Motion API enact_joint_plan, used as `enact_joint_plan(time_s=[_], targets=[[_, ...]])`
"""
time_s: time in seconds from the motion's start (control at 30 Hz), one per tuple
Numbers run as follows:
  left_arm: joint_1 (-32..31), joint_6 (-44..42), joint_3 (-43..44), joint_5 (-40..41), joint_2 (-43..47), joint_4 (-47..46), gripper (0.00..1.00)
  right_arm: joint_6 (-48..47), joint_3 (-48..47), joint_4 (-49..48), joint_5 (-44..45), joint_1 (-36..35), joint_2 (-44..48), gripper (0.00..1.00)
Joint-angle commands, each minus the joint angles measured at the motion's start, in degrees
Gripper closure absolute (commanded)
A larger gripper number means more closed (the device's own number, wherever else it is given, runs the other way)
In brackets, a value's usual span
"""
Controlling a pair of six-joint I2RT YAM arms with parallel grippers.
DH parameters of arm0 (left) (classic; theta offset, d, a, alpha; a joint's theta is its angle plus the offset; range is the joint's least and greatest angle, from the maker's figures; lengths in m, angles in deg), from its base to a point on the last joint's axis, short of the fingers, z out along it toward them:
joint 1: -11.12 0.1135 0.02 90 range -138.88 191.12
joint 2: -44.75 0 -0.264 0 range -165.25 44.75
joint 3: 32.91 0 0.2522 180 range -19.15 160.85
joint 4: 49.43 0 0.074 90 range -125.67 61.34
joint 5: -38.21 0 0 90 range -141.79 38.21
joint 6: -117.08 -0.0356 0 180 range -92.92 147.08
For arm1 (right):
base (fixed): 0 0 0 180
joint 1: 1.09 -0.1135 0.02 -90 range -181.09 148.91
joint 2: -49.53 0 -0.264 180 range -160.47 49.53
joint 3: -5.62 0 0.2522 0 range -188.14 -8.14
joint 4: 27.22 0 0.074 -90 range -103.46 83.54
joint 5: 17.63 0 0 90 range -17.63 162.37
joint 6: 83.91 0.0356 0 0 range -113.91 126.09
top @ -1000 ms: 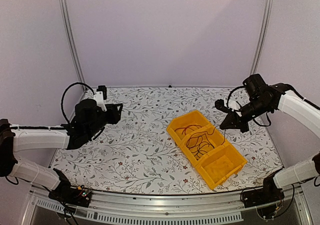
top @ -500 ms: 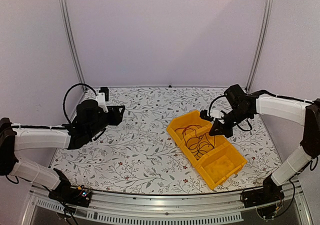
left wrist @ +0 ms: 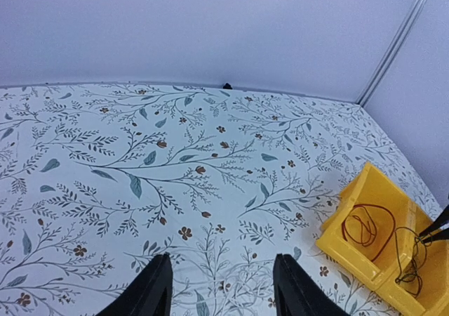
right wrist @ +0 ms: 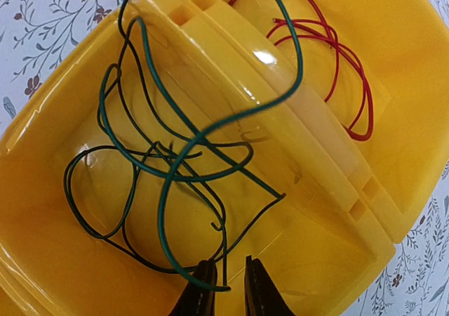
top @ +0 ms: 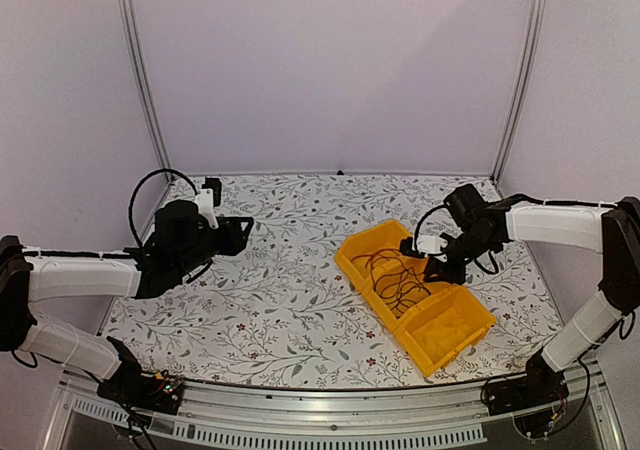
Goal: Untangle the cables
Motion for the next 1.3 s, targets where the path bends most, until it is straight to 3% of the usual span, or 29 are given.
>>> enact_joint_plan(time_s=[0.0,0.1,0.17,0.3,0.43,0.6,0.73,0.9,1.07,1.27], targets=[[0.5,0.5,1.7,-1.0,-0.4,1.1,0.50,-1.4,-0.1,2.1,-0.2,-0.4,2.0,0.74],[0.5,0.6,1.8,-1.2,0.2,1.9,0.50,-2.4,-2.6,6.9,-4.5,-0.4,4.4,0.58],[0.5,0.9,1.6,-1.5,0.7,2.1,0.49,-2.9,-5.1,9.8,-7.0,-0.4,5.9,0.53],[0.4,0.8,1.5,-5.5,0.9,2.1,0.49,-2.1,-9.8,13.0,-11.2,-0.5,7.0,0.51],[-1.5,-1.8,3.5,-19.2,-1.9,1.0,0.47,2.5,-12.5,9.2,-12.8,-0.6,4.7,0.51],[-8.3,0.1,14.9,-28.7,-12.6,5.1,0.39,8.3,-15.6,4.3,-11.1,-0.7,0.3,0.50],[-14.0,2.3,26.2,-26.1,-23.6,12.0,0.37,16.1,-9.5,-9.1,-3.1,1.6,4.4,0.50],[-16.0,7.6,34.6,-26.3,-33.6,13.5,0.39,23.3,-1.5,-20.5,-4.0,9.6,13.8,0.49],[-17.1,8.3,42.4,-31.3,-40.9,15.9,0.43,23.7,5.7,-26.5,-3.3,11.0,17.5,0.48],[-18.3,7.5,50.7,-30.6,-47.1,20.9,0.46,23.6,5.6,-25.9,-7.4,11.0,15.9,0.48]])
